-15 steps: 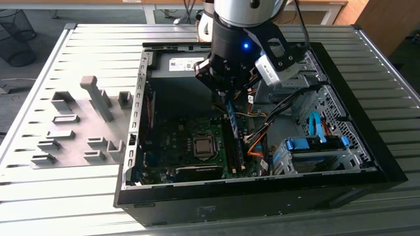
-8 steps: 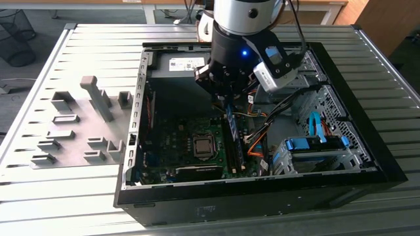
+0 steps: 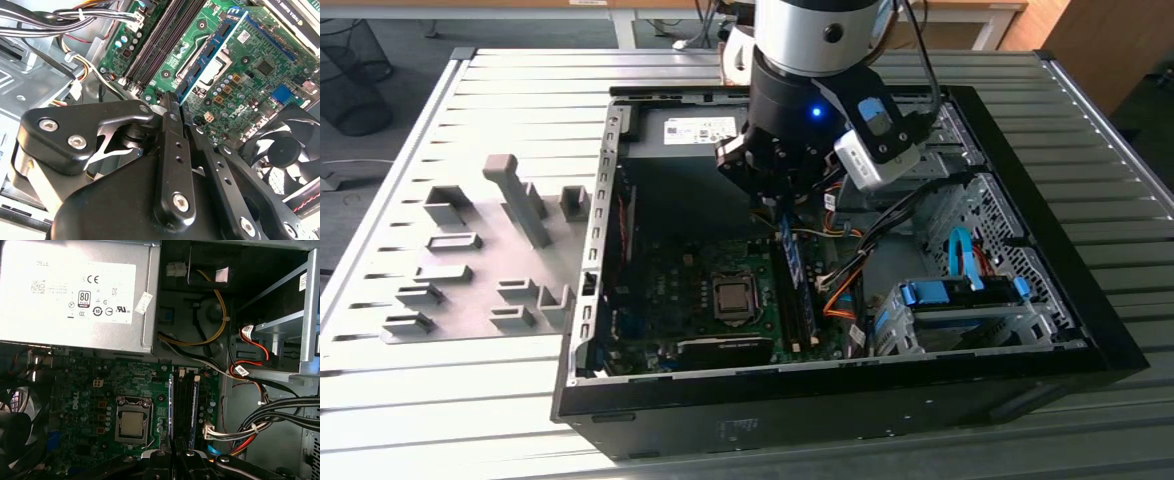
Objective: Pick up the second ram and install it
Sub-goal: 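Insert the second ram into the second slot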
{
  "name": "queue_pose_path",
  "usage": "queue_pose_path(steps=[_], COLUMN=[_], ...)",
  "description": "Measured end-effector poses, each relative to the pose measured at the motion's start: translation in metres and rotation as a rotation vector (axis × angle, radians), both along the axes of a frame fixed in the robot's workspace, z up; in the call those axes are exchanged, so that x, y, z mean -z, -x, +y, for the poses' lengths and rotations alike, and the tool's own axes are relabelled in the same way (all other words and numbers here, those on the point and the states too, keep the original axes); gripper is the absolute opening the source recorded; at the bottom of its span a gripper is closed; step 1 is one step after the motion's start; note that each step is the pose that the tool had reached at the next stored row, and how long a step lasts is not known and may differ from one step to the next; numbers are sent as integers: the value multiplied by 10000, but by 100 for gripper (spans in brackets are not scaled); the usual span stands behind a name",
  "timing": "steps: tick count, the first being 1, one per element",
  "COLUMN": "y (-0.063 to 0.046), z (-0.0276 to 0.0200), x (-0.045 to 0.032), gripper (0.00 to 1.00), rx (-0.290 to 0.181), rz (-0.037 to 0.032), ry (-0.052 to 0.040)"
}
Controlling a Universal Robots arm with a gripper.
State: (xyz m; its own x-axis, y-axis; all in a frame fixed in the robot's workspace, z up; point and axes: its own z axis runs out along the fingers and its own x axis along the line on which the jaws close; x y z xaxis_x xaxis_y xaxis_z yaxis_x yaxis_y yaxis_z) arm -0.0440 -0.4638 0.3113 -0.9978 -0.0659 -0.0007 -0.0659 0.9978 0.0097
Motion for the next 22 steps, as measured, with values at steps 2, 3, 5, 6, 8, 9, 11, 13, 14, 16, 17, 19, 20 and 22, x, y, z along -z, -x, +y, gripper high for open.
queue_pose_path(steps=[2, 3, 5, 6, 8, 9, 11, 13, 14, 16, 17, 19, 20, 22], y=[0, 0, 0, 0, 1, 0, -5, -15, -17, -17, -17, -17, -17, -17], z=[0, 0, 0, -2, -8, -9, -9, -9, -9, -9, -9, -10, -9, -9], x=[0, 0, 16, 29, 65, 83, 120, 155, 174, 210, 218, 219, 219, 220], gripper=[14, 14, 14, 14, 14, 14, 14, 14, 14, 14, 14, 14, 14, 14], rx=[0, 0, 1, 0, 1, 0, -1, 11, 19, 34, 36, 36, 37, 37], rz=[0, 0, -2, 0, 0, -1, 0, 0, 0, -1, 0, 1, 1, 0], ry=[1, 1, -3, 0, 1, 0, 1, 1, 0, 0, 0, 3, 3, 1])
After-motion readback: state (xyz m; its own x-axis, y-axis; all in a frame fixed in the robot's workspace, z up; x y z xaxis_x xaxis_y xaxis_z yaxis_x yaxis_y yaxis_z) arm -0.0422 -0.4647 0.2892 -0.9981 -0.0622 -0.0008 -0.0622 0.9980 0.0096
